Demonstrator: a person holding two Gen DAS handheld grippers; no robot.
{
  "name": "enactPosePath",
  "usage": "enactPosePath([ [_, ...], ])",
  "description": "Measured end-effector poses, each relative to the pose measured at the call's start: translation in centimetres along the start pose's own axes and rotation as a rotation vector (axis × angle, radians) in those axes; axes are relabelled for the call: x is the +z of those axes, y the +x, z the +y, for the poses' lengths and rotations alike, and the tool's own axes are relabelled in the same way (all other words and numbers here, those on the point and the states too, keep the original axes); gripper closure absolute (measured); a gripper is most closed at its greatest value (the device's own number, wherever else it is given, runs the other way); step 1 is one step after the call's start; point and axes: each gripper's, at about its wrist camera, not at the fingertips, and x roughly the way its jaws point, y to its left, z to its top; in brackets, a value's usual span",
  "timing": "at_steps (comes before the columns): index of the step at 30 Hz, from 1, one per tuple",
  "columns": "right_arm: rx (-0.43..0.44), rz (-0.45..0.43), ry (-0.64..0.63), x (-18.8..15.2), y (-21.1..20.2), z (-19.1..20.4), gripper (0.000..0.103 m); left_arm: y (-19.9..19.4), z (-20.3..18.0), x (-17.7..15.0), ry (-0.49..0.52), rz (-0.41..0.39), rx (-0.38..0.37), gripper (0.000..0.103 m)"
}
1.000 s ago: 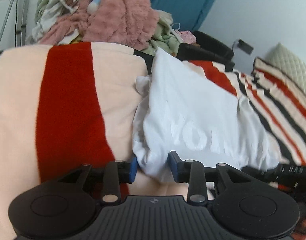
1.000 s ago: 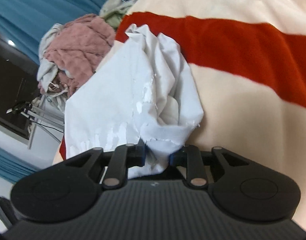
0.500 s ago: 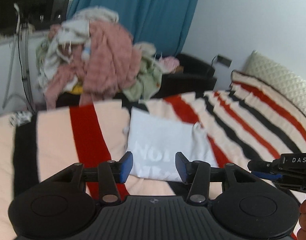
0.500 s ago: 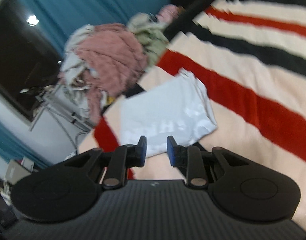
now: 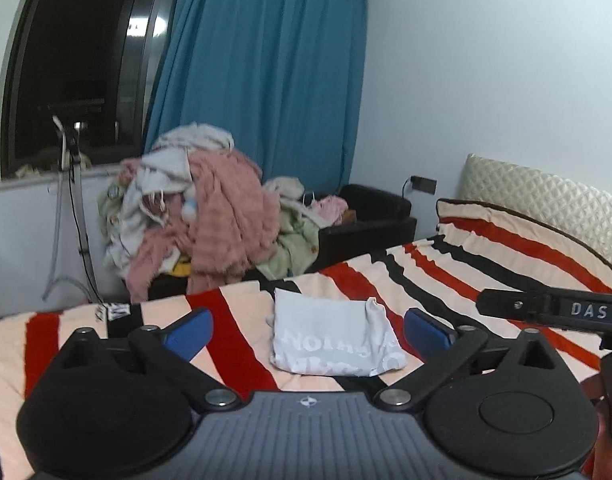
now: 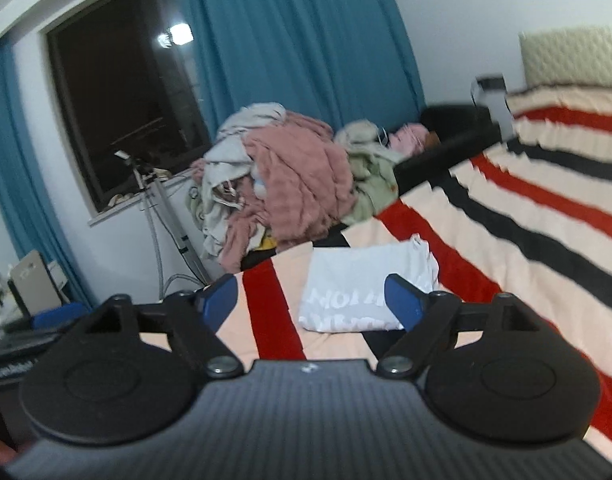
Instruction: Fold clothes
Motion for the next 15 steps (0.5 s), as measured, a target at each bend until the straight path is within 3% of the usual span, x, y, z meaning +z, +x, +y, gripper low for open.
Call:
enactPosePath([
  [8,-0.011,-0.059,-0.063,-4.9,-2.1,1.1,0.021,-5.1,-0.2,-3.7,0.001,-0.101,0.015,0.0],
  [15,-0.031,-0.084,-0.097,-8.8,-1.7,1.2,0.021,-5.0,0.3,-6.6,-0.022,-0.089,0.026,0.0],
])
